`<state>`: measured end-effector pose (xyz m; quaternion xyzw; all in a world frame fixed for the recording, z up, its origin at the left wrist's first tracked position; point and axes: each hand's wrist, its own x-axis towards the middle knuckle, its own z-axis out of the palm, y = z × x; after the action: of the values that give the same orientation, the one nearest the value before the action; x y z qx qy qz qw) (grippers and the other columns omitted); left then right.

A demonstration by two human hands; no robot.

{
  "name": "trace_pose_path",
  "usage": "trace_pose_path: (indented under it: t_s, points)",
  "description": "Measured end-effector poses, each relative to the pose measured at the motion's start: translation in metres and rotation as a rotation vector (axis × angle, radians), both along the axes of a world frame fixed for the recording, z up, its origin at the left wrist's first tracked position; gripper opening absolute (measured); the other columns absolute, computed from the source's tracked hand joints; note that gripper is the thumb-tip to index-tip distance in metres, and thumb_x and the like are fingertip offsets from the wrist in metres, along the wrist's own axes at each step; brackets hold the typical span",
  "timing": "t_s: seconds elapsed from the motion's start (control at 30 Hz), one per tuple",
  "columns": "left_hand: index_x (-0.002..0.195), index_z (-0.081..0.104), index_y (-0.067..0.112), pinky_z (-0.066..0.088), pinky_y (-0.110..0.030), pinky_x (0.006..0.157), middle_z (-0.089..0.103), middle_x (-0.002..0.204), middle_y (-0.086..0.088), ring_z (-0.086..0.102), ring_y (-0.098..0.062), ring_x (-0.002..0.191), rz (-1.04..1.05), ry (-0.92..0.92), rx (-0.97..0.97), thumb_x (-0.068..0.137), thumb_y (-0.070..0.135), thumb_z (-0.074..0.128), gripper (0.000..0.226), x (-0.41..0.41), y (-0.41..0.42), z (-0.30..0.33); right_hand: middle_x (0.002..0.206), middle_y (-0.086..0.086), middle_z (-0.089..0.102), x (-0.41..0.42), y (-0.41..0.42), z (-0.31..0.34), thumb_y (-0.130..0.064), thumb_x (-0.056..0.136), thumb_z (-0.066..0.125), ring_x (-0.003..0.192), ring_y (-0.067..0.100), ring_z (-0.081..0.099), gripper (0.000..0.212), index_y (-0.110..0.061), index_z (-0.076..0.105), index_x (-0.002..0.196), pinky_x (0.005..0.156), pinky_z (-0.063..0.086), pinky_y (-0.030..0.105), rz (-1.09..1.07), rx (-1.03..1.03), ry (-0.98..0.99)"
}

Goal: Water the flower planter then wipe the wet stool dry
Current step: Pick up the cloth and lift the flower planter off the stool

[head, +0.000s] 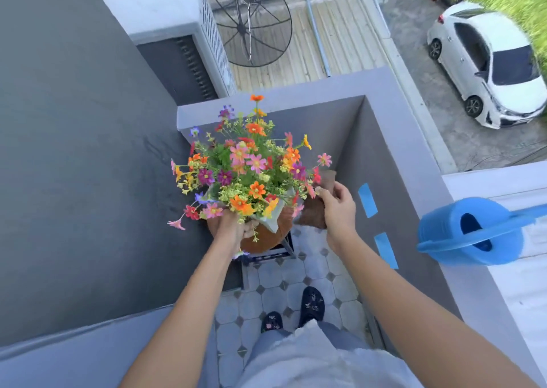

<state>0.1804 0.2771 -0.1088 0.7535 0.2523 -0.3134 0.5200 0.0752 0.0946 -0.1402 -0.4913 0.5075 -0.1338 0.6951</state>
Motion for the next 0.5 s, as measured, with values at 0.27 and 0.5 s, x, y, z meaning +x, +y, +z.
trace_pose_path:
  t_s: [0.27,0.5]
  points:
    - [0.093,0.045,0.007,0.027,-0.016,0.029,0.056,0.071,-0.022,0.045,-0.016,0.030,-0.070,0.002,-0.234,0.109,0.009,0.024,0.027,0.000,0.001,0.098,0.101,0.000,0.067,0.039,0.005,0.093,-0.026,0.087,0.067,0.087,0.004,0.063,0.038,-0.024,0.058,0.124,0.084,0.053,0.028,-0.136,-0.382,-0.238]
    - [0.086,0.052,-0.001,0.033,-0.020,0.033,0.062,0.063,-0.022,0.045,-0.013,0.032,-0.115,-0.082,-0.382,0.104,0.005,0.038,0.024,-0.003,0.010,0.146,0.106,0.001,0.065,0.036,0.046,0.134,-0.017,0.100,0.055,0.086,0.004,0.059,0.030,-0.016,0.061,0.129,0.075,0.047,0.021,0.045,-0.564,-0.359]
